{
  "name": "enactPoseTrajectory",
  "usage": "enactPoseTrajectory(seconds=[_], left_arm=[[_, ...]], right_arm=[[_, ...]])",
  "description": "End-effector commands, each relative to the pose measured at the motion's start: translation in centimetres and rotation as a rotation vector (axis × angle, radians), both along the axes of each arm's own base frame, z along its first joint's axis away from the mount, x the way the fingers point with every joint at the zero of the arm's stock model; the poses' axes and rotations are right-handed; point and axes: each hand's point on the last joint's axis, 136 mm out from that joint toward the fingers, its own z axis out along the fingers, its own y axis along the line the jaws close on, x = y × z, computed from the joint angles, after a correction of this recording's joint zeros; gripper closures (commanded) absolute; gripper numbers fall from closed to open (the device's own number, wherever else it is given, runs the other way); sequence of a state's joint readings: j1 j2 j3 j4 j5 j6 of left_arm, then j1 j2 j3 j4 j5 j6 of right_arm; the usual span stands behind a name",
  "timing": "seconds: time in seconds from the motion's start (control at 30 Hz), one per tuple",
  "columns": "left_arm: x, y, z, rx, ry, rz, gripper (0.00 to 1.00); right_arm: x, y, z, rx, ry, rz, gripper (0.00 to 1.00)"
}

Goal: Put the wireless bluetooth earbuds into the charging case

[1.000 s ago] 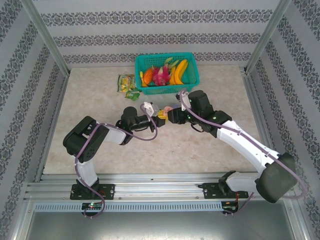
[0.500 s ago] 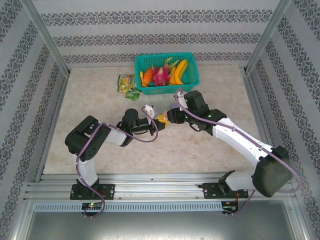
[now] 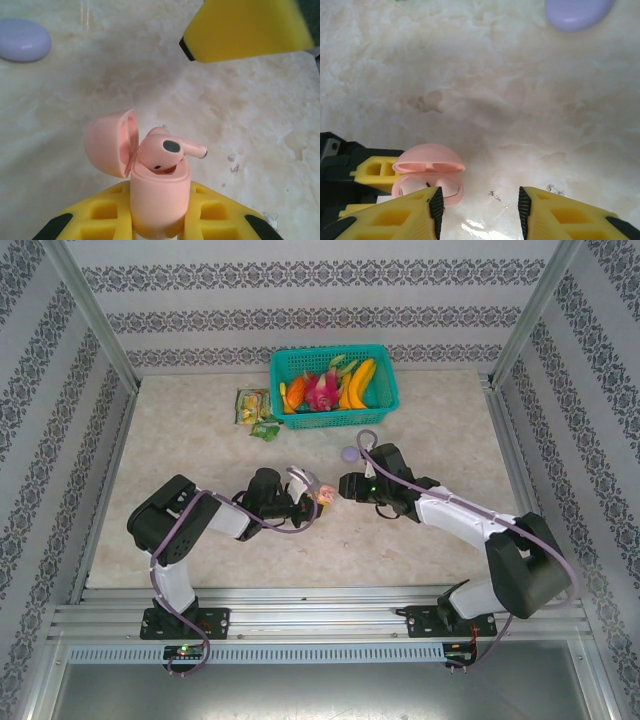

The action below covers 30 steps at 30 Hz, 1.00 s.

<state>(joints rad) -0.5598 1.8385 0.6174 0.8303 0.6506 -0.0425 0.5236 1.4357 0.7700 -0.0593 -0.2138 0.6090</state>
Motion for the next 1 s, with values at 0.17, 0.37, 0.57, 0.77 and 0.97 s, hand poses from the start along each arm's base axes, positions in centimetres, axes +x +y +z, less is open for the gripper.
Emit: enactPoseTrajectory(seconds=[0.17,0.37,0.57,0.77,0.97], left_arm=[[-0.3,0.4,-1.8,0.139,0.077,0.018,1.0],[0.1,0.9,-2.4,0.215,0.108,0.043,1.0],[0.6,1.8,-2.3,0.32,0.104,0.083,1.0],[0.6,2.5,-2.2,0.432,0.058,0.096,1.0],[1.1,3.1,-1.8,0.461,0.011,0.129,1.0]], right_arm=[[0.4,0.3,-3.0,0.001,0.068,-0.046,0.56],[0.2,0.7,-4.9,-0.026,0.11,-0.037,0.57],[0.3,1.1,-5.8,-0.046,0.126,-0.035,0.57],[0.5,1.4,-6.2,-0.053,0.133,-0.035,0.58],[0.7,1.6,-6.0,-0.051,0.129,-0.035,0.58]])
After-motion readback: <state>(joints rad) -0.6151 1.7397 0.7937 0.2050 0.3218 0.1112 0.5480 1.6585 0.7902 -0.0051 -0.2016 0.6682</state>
